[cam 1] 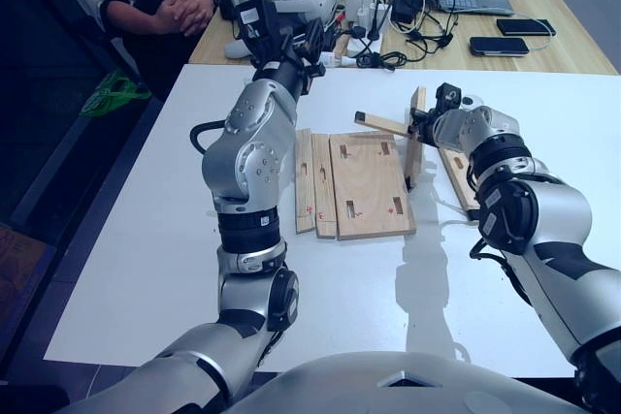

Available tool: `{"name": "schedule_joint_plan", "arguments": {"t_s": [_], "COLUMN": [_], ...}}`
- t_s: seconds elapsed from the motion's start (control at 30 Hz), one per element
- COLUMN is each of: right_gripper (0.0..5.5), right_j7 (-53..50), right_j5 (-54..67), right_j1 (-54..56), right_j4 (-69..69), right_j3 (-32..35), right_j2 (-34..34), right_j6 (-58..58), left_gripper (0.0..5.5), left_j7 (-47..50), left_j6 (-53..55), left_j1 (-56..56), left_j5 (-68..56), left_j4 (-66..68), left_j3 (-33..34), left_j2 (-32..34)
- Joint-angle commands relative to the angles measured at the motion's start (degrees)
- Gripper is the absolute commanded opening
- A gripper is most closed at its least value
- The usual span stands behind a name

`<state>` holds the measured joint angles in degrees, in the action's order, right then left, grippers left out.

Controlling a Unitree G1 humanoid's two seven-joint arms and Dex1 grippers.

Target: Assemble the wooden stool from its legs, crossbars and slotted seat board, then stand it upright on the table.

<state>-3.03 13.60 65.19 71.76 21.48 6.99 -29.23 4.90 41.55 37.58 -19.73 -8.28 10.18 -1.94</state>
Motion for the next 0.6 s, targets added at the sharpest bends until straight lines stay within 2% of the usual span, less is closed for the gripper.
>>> {"name": "schedule_joint_plan", "arguments": {"t_s": [0.03, 0.17, 0.37, 0.6], "right_gripper": [1.00, 0.99, 0.98, 0.98], "right_j7": [4.1, 11.9, 24.0, 37.7], "right_j5": [0.3, 4.8, 12.9, 25.7], "right_j1": [-0.6, -2.6, -5.3, -11.1], "right_j4": [-4.2, -9.0, -19.0, -36.5], "right_j3": [-1.0, 1.8, 5.0, 4.4], "right_j2": [-0.7, 1.3, 4.4, 5.4], "right_j6": [5.8, 7.6, 4.1, -13.2], "left_gripper": [2.54, 2.54, 2.54, 2.54], "left_j7": [0.0, 0.0, 0.3, -0.6], "left_j6": [-0.5, -2.1, -5.3, -8.9], "left_j1": [1.0, 1.4, 0.6, 0.3], "left_j5": [0.4, 0.4, 0.7, 0.6], "left_j4": [0.8, 1.9, 3.1, 5.7], "left_j3": [0.6, 1.7, 3.6, 5.0], "left_j2": [1.4, 2.4, 3.6, 5.1]}}
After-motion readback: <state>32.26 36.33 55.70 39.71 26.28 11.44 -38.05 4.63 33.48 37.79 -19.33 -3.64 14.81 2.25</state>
